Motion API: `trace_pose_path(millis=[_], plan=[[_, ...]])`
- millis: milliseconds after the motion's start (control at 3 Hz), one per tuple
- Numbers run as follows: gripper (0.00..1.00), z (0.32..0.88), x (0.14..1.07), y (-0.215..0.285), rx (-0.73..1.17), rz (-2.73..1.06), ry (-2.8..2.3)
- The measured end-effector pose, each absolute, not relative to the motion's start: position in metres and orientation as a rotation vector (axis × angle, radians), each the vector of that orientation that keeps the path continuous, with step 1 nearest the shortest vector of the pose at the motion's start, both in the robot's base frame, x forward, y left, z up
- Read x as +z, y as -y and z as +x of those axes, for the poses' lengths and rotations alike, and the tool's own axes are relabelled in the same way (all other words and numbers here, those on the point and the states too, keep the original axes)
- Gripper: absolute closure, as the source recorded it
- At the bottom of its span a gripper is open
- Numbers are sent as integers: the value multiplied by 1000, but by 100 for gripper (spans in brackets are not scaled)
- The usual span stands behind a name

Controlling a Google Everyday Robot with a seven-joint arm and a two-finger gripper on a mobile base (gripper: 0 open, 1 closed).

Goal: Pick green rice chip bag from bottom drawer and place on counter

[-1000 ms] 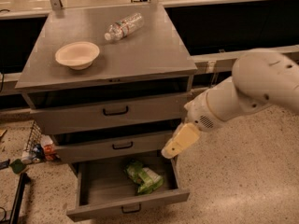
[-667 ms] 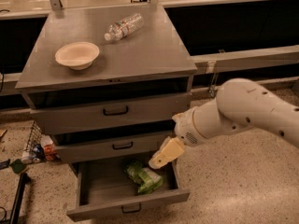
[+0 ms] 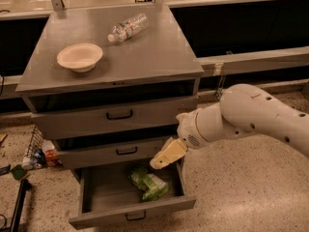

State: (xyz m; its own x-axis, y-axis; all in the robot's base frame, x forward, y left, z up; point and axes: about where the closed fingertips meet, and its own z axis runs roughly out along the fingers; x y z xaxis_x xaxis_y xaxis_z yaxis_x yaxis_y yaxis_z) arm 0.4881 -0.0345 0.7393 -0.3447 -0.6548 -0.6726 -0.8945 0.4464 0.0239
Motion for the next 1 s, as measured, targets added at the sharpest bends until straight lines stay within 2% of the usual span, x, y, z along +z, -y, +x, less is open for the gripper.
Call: trace_pose_path(millis=[333, 1000], plan=[[0, 496, 713, 30, 558, -1240, -2114], [0, 554, 533, 11, 647, -1004, -2122]])
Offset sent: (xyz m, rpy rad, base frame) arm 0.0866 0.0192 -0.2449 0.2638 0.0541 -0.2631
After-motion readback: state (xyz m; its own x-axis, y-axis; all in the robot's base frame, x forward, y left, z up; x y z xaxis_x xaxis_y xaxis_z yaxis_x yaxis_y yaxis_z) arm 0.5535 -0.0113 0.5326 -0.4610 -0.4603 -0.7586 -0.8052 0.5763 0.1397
